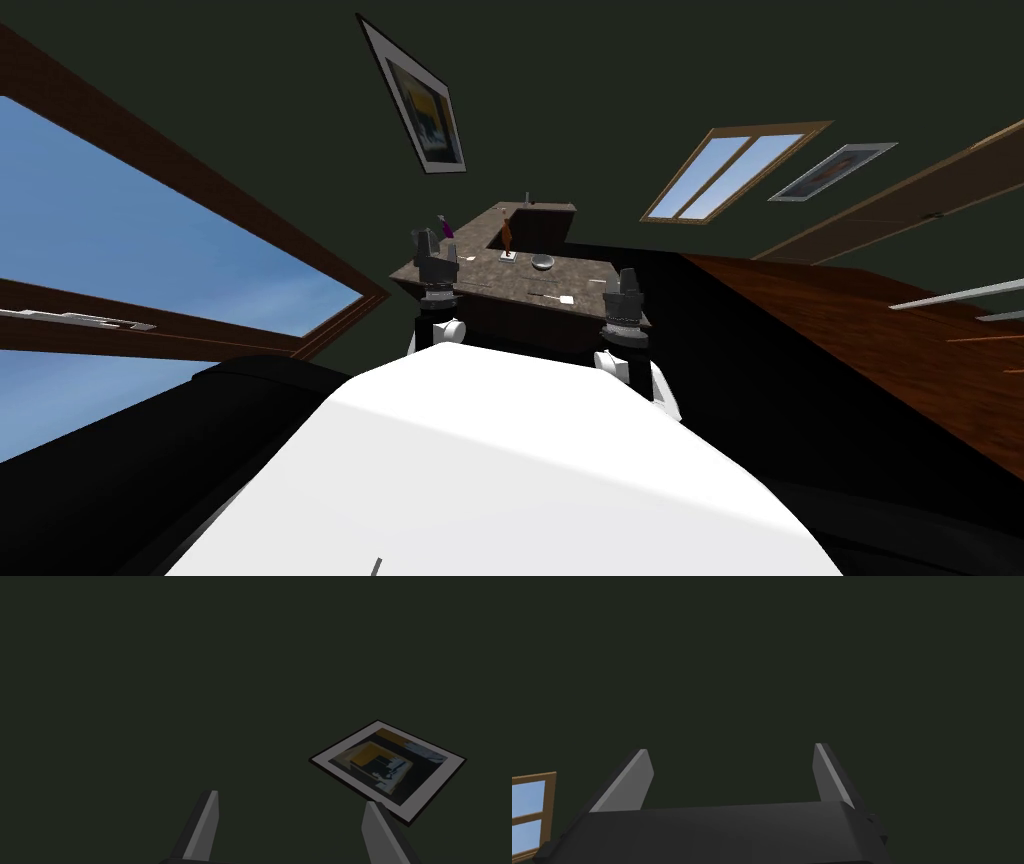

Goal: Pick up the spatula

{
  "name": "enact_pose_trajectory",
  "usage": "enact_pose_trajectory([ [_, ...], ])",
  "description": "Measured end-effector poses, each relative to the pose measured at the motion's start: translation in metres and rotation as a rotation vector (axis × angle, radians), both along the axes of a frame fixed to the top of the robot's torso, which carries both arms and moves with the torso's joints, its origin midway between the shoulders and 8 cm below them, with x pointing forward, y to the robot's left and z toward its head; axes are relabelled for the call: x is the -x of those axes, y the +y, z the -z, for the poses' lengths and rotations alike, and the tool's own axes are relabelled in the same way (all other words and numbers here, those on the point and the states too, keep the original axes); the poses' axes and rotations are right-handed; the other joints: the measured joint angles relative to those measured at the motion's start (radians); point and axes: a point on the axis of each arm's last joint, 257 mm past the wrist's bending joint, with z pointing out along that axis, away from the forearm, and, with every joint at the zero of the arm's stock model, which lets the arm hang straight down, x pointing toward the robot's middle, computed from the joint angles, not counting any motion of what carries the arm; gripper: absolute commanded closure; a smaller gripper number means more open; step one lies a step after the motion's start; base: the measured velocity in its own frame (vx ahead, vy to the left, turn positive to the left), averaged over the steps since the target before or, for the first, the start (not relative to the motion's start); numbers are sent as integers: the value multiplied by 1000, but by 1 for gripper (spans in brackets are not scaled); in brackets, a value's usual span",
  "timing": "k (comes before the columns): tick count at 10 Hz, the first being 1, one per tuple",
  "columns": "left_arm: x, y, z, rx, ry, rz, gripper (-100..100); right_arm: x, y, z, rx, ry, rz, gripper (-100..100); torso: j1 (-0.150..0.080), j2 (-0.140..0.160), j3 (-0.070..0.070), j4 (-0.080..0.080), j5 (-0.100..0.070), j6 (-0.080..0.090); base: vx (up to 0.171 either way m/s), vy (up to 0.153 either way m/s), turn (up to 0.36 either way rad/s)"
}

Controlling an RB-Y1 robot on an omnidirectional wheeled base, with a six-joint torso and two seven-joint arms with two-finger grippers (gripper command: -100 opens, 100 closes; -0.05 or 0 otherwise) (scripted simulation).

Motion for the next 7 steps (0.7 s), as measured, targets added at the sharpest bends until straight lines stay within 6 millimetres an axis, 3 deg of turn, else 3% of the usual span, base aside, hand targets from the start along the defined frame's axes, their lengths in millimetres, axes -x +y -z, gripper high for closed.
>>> enact_pose_trajectory([
  [7, 0, 0, 0, 0, 0, 0, 0, -19, 0, 33, 271, 46, 2, -100, 0, 0, 0, 0, 0, 0, -6, 10, 79],
])
